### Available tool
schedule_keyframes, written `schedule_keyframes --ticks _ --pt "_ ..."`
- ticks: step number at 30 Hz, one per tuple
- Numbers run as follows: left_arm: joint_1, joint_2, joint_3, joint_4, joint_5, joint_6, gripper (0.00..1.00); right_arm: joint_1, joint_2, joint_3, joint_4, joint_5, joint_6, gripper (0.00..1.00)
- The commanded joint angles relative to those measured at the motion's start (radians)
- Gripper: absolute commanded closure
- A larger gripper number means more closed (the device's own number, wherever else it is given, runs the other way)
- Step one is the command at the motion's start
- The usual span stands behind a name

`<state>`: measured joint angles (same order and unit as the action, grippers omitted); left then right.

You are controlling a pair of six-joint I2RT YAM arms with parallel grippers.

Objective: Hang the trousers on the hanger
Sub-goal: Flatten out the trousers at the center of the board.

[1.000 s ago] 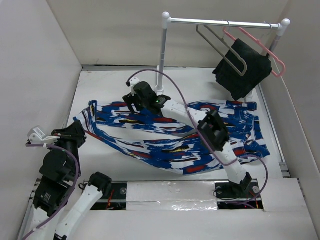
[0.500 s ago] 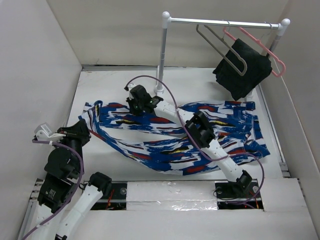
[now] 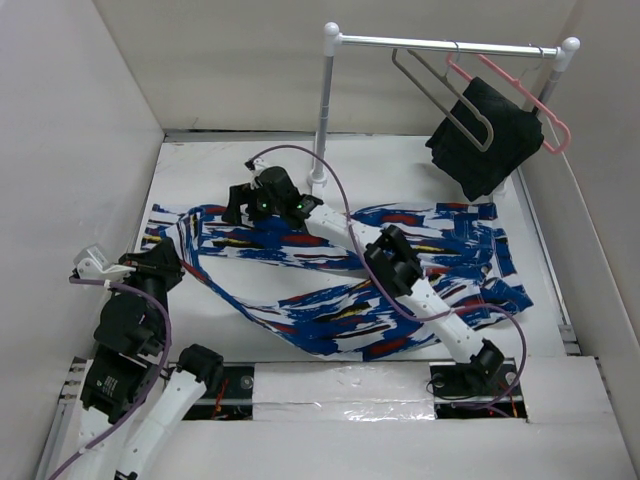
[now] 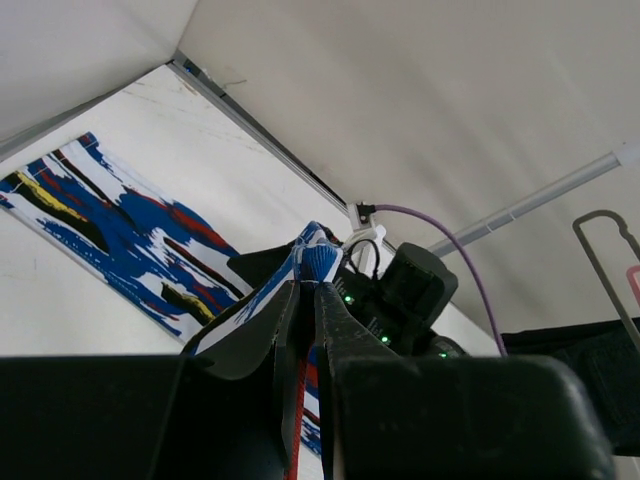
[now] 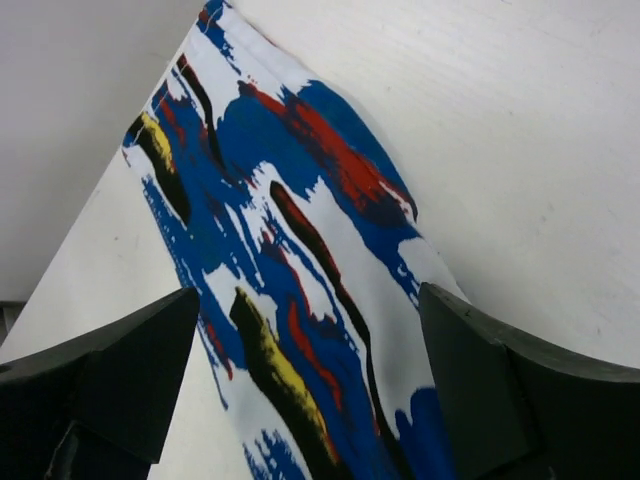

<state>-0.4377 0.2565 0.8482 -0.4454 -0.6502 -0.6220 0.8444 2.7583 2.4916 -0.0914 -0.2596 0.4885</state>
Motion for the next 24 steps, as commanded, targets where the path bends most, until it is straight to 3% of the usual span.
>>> schedule_keyframes --ticks 1,5,6,9,10,12,13,14,16,20,24 --pt "0.007 0.007 0.000 0.068 0.012 0.024 1.00 -0.022 -0.191 -0.083 0.142 -0.012 -0.051 0.00" --pt "0.007 0.007 0.009 0.077 -0.002 0.034 1.00 -0.034 -0.469 -0.348 0.179 0.040 -0.171 0.00" --pt "0.007 0.009 0.015 0.074 -0.015 0.039 1.00 -0.034 -0.614 -0.526 0.230 0.090 -0.195 0.00" --pt "0.016 0.012 0.038 0.076 -0.020 0.050 1.00 -0.044 -0.905 -0.800 0.319 0.174 -0.251 0.00" --pt "0.016 0.010 0.037 0.082 -0.014 0.062 1.00 -0.054 -0.980 -0.994 0.347 0.186 -0.278 0.00" --pt "0.016 0.021 0.038 0.086 0.017 0.071 1.00 -0.070 -1.131 -1.194 0.412 0.223 -0.298 0.02" --pt "0.016 0.026 0.043 0.080 0.024 0.074 1.00 -0.079 -1.284 -1.388 0.426 0.232 -0.304 0.23" --pt "0.016 0.032 0.045 0.077 0.033 0.077 1.00 -0.090 -1.363 -1.475 0.424 0.250 -0.297 0.52" --pt "0.016 0.036 0.038 0.091 0.066 0.087 1.00 -0.137 -1.589 -1.703 0.348 0.374 -0.239 0.99" --pt "0.016 0.036 0.035 0.114 0.125 0.094 1.00 -0.306 -1.932 -1.933 0.024 0.575 -0.124 1.00" --pt "0.016 0.041 0.028 0.129 0.155 0.102 1.00 -0.539 -2.163 -2.022 -0.137 0.663 -0.108 1.00"
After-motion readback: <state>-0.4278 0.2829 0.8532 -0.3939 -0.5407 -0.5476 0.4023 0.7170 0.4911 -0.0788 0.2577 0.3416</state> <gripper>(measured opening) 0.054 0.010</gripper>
